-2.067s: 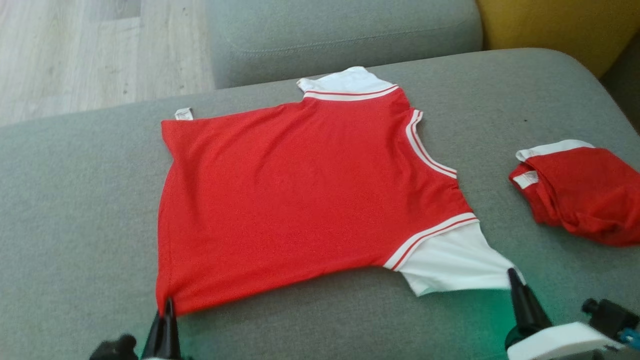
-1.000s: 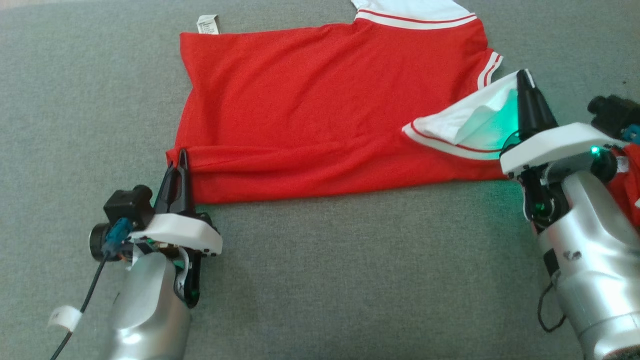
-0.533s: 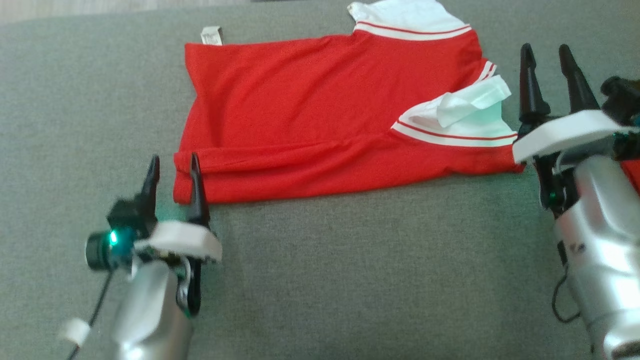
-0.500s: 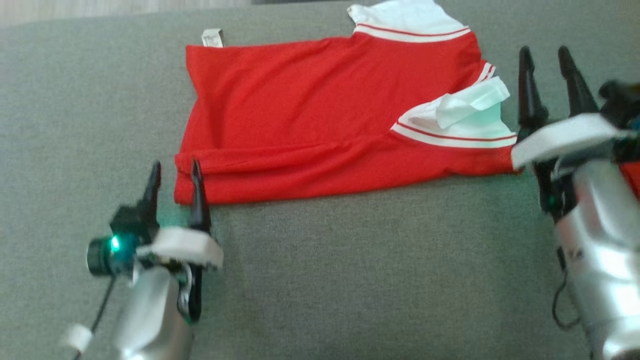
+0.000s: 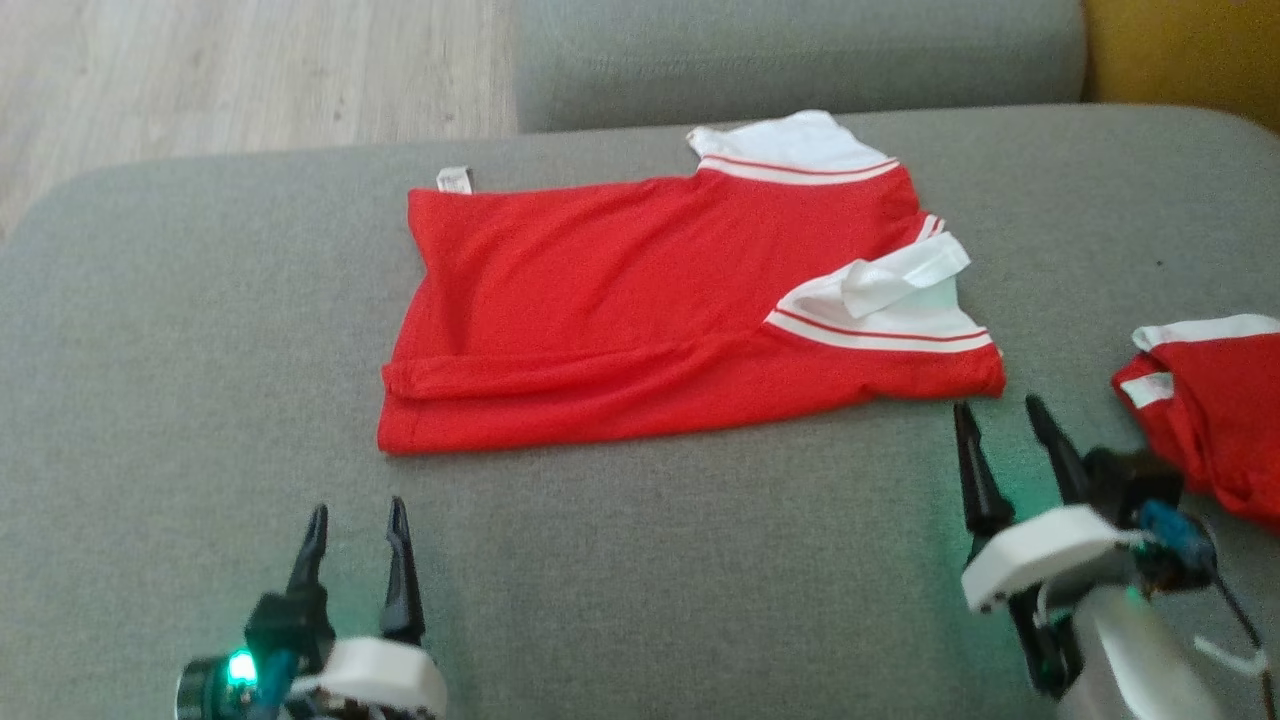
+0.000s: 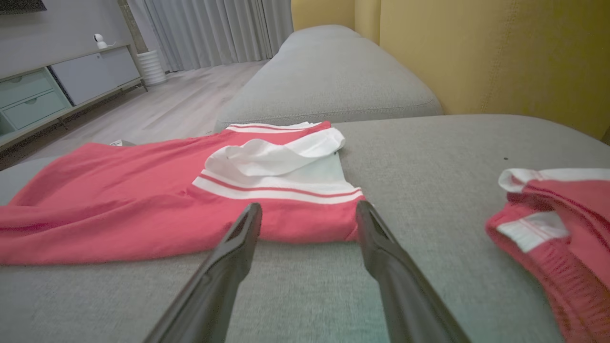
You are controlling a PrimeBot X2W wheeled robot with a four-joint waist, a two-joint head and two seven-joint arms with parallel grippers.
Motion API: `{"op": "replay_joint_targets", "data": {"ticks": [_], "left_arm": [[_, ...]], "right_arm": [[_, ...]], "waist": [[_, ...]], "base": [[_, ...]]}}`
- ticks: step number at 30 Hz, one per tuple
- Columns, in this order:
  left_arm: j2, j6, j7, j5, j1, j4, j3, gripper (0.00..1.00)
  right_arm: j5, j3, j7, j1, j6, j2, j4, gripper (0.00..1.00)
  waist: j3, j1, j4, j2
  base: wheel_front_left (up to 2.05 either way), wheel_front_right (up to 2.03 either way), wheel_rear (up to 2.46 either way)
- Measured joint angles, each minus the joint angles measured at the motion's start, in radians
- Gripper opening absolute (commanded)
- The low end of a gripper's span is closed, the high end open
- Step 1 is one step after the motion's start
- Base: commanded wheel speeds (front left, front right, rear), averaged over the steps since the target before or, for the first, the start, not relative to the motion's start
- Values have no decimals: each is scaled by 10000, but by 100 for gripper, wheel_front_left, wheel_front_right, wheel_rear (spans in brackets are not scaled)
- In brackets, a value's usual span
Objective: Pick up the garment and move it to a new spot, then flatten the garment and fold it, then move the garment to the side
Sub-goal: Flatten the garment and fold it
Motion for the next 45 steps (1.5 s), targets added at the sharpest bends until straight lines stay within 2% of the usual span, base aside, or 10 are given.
{"op": "replay_joint_targets", "data": {"ticks": [6,12,20,26,34,40,41,42,43,45], "left_arm": [[4,12,0,-128,840,-299,-184,100],[15,0,0,-265,782,-320,-303,100],[2,-267,0,-439,-1636,445,-109,100],[-17,-337,0,-439,-2508,1655,121,100],[-21,-245,-155,-619,-3129,2823,-12,100],[-38,-138,-286,-708,-3567,3499,-355,100],[-38,-138,-286,-708,-3567,3499,-355,83],[-40,-148,-326,-736,-3636,3641,-389,61],[-40,-161,-328,-807,-3719,3751,-435,3],[-35,-267,-328,-840,-3839,3931,-587,0]], "right_arm": [[2,-33,2,627,0,138,94,100],[2,-31,2,551,0,184,104,100],[33,59,0,-859,0,146,-40,100],[58,-17,0,-1622,0,96,29,100],[-523,-742,2,-2243,0,119,1467,100],[-805,-853,-58,-2761,0,240,2623,100],[-805,-853,-58,-2761,0,240,2623,97],[-800,-871,-61,-2863,0,240,2805,50],[-759,-869,-63,-2966,0,242,2972,0],[-679,-719,-102,-3135,0,249,3243,0]], "waist": [[-406,-1,-68,0],[-127,2,-102,0],[1106,5,-228,0],[1938,6,-409,0],[2305,2,-486,0],[2376,1,-348,0],[2376,1,-348,0],[2375,0,-337,0],[2373,0,-327,0],[2376,0,-320,0]], "base": [[0,0,0],[0,0,0],[0,0,0],[0,0,0],[0,0,0],[0,0,0],[0,0,0],[0,0,0],[0,0,0],[0,0,0]]}}
